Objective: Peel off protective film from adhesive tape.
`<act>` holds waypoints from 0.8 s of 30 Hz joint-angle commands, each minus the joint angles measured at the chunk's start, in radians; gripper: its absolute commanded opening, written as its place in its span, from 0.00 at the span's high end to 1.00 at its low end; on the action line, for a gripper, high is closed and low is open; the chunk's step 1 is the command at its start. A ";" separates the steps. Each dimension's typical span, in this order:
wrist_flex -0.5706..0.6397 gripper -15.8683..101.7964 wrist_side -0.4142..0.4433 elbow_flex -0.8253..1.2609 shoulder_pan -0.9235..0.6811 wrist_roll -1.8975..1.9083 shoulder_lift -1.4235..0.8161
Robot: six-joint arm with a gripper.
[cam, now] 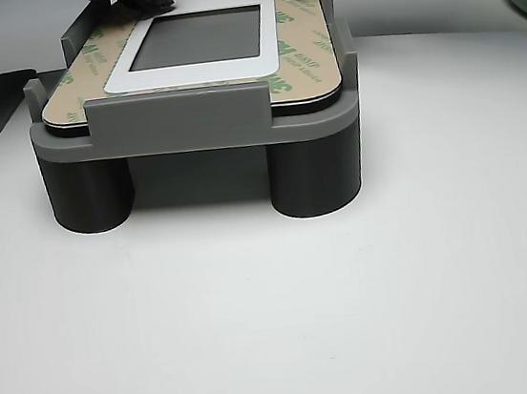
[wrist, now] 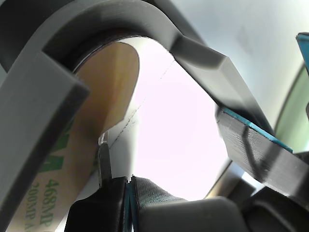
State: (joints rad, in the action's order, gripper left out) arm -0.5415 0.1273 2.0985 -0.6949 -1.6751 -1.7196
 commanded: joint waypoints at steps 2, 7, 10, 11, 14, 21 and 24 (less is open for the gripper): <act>-0.002 0.95 -0.002 -0.006 0.018 -0.005 -0.026; -0.041 0.95 0.006 -0.026 0.018 -0.009 -0.049; -0.120 0.90 0.017 -0.072 0.018 -0.015 -0.064; -0.147 0.84 0.023 -0.083 0.018 -0.015 -0.074; -0.215 0.30 0.023 -0.089 0.034 -0.015 -0.127; -0.359 0.04 0.023 0.051 0.054 0.081 -0.423; -0.328 0.04 0.017 0.169 0.060 0.124 -0.586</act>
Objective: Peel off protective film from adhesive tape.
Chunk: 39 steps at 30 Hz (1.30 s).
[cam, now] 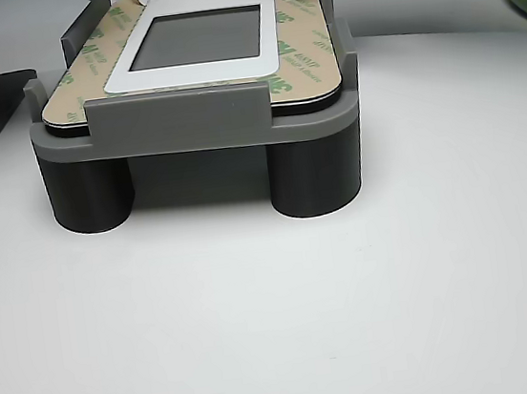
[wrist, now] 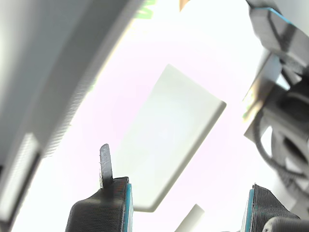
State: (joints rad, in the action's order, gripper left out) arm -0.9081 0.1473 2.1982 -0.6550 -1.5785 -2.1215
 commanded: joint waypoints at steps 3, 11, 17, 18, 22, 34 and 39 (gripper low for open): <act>0.026 0.04 -0.055 0.130 0.089 0.067 -0.307; 0.161 0.02 -0.146 0.388 0.279 0.765 -0.753; 0.002 0.02 0.000 0.348 0.334 1.457 -0.831; -0.012 0.02 0.000 0.347 0.359 1.516 -0.833; -0.066 0.02 -0.135 0.357 0.551 1.575 -0.833; -0.057 0.02 -0.153 0.440 0.778 1.666 -0.833; -0.055 0.02 -0.170 0.440 0.778 1.654 -0.833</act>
